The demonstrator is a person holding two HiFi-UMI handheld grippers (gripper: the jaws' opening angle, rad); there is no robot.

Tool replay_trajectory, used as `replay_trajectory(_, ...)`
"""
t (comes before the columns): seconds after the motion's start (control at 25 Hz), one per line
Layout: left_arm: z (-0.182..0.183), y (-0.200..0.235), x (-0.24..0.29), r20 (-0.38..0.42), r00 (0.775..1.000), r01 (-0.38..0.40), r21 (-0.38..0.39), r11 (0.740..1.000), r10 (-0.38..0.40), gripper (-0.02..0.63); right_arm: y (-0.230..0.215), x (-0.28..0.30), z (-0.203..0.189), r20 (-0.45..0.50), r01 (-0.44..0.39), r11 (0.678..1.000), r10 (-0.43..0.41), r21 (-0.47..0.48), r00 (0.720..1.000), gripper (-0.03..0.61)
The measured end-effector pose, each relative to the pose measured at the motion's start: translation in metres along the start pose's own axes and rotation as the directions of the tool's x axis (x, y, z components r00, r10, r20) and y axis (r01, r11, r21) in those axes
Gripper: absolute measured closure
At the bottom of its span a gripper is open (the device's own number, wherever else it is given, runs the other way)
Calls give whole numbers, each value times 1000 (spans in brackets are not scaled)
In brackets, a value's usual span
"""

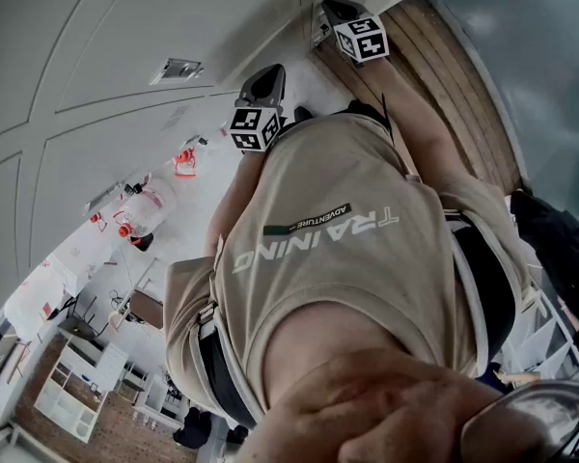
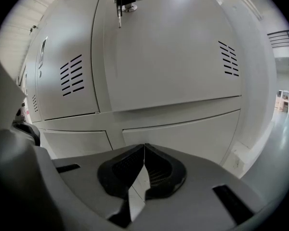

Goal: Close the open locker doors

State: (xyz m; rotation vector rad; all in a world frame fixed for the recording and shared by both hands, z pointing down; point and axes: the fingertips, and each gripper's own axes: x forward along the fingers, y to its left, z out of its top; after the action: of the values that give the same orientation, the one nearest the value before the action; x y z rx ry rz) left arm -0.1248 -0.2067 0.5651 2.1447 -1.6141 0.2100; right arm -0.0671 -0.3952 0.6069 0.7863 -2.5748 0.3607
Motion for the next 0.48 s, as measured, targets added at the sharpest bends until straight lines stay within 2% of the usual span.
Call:
replay_trajectory(0.24, 5, -1, -6, 15, 1000, -23, -1, 1000, 23, 609, 12, -14, -1, 1, -35, 999, 35, -19, 999, 565)
replay_trajectory(0.48, 20, -16, -4, 56, 998, -35, 2, 999, 34, 609, 25, -59, 7, 17, -82, 995, 83, -54, 996, 565)
